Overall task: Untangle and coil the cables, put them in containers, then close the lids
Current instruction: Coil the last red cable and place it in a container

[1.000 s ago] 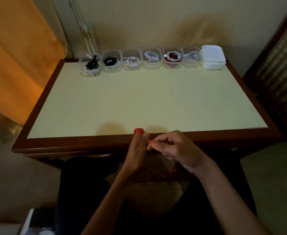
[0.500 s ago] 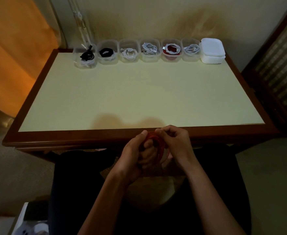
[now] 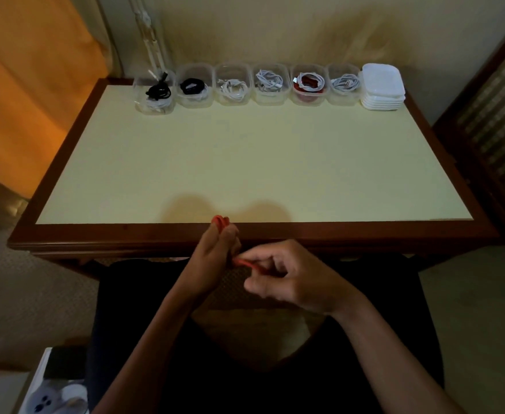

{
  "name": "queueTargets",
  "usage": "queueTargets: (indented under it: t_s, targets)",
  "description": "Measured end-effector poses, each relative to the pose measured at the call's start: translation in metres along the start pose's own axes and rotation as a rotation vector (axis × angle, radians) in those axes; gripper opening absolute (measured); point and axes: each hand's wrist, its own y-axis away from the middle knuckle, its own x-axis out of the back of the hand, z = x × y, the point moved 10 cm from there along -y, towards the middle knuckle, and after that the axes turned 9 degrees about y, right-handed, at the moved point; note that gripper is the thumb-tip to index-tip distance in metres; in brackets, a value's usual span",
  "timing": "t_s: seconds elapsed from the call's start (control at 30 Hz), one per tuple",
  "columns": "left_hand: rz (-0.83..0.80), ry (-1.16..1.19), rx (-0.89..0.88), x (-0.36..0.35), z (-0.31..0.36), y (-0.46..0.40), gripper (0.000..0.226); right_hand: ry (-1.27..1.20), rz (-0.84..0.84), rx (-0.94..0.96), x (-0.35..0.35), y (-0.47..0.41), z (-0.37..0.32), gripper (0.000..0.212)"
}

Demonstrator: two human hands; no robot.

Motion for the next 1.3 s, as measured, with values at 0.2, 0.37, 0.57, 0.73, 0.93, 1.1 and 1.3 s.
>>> queueTargets:
  t_s: [0.2,0.37,0.57,0.73,0.93,1.1,1.3]
  targets:
    - [-0.260,0.149,0.157,-0.038,-0.007,0.014,0.035,-0.066,0.275,0.092,0.052,0.001,-0.021,0.031]
    - [-0.302,0.464,0.220,-0.054,-0.007,0.017,0.061,-0.029,0.473,0.032,0.073,-0.007,0.000,0.008]
    - [-0.325,0.431,0.199,-0.051,0.003,0.014,0.034,0.074,0.490,0.016,0.067,-0.015,0.021,0.005]
    - [-0.319,0.402,0.271,-0.051,-0.002,0.014,0.039,0.149,0.480,0.042,0.067,-0.021,0.022,0.005]
    - [-0.208,0.790,0.368,-0.053,0.008,0.014,0.044,0.072,0.433,0.080,0.067,-0.025,0.013,0.023]
    - [-0.194,1.384,0.034,-0.015,0.054,-0.011,0.023,0.171,0.244,-0.037,0.033,-0.028,0.052,0.026]
    - [0.439,0.284,-0.161,0.051,0.024,-0.016,0.025,0.155,0.006,-0.062,0.002,-0.020,0.056,0.011]
